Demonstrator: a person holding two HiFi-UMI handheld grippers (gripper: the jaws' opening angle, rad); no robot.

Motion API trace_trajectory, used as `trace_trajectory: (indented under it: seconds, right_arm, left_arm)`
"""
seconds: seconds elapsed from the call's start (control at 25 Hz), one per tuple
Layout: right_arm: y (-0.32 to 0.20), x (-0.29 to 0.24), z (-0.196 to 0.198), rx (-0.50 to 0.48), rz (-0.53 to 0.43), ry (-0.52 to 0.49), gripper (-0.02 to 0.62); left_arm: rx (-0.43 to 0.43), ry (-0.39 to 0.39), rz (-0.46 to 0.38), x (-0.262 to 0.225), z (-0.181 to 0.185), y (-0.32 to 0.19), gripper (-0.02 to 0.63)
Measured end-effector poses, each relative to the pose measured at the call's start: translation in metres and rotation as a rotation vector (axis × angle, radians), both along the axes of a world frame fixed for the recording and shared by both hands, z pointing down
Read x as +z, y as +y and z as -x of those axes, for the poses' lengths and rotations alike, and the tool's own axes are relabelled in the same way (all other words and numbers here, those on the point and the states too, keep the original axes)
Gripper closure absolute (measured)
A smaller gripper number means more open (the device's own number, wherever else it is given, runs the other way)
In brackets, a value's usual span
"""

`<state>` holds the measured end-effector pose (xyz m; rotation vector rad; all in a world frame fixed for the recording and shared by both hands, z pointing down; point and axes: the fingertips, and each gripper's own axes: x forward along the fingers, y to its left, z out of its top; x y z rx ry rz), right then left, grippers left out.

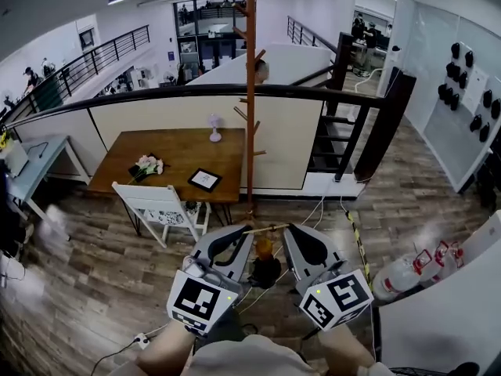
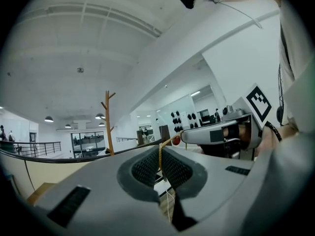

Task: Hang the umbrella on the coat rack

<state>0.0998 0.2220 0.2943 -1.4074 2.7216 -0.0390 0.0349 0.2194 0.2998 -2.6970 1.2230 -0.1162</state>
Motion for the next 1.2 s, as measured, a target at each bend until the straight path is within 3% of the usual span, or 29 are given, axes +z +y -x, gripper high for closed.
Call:
trace_trajectory:
  seconds: [0.28, 0.56, 0.92, 1.2]
  right_arm:
    - [-0.050, 0.000, 0.003, -0.004, 0.021, -0.027, 0.591]
    - [-0.109, 0.000, 0.027, -0.019, 0.076, -0.083, 0.591]
    - [-0.195, -0.006, 0.068, 0.021, 0.087, -0.065, 0.591]
    - [-0.261, -0.019, 0.094, 0.079, 0.039, -0.034, 0.591]
  left_arm:
    - [0.051, 0.013, 0.022, -0.006, 0.000, -0.045, 0.601]
    - [0.055, 0.032, 0.037, -0.009, 0.024, -0.113, 0.601]
    - [0.106, 0.025, 0.048, -0.014, 0.067, -0.205, 0.601]
    - [0.159, 0.059, 0.034, -0.025, 0.092, -0.268, 0.601]
